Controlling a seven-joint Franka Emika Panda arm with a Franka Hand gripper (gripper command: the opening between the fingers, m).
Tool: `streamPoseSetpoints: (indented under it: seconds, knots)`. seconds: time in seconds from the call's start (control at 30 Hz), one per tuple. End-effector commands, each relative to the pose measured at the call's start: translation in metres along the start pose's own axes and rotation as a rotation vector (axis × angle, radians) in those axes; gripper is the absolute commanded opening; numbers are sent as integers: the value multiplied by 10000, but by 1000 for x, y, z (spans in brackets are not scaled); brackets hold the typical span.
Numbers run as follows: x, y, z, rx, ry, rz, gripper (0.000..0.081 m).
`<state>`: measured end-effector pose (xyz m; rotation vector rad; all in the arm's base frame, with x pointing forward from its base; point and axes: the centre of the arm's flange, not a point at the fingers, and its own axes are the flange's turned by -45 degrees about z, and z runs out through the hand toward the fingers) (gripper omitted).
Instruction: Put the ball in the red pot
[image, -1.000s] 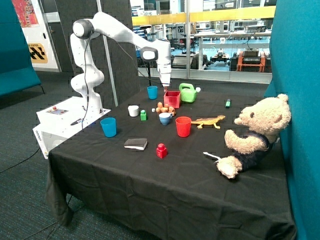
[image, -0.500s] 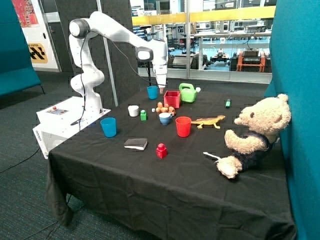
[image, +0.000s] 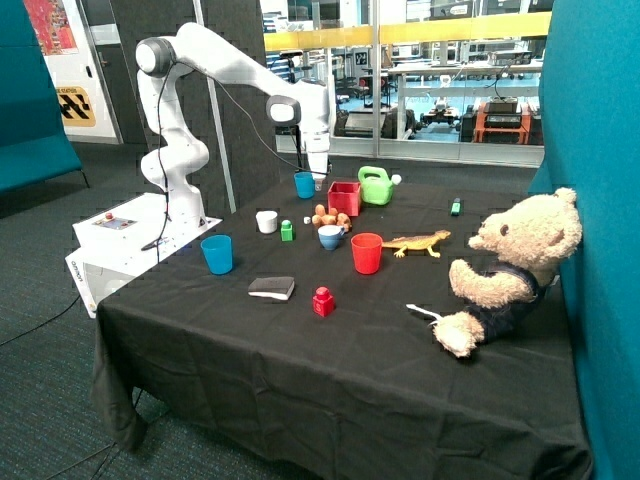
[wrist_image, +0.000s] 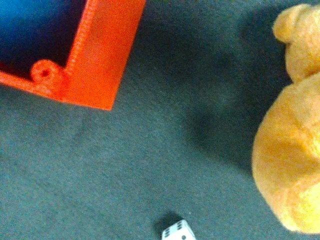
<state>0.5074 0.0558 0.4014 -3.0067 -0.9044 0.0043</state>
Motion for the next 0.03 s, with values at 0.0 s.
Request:
streamPoseSetpoints:
  seconds: [0.0]
  knots:
    - [-4,6,1,-26,21,-108,808]
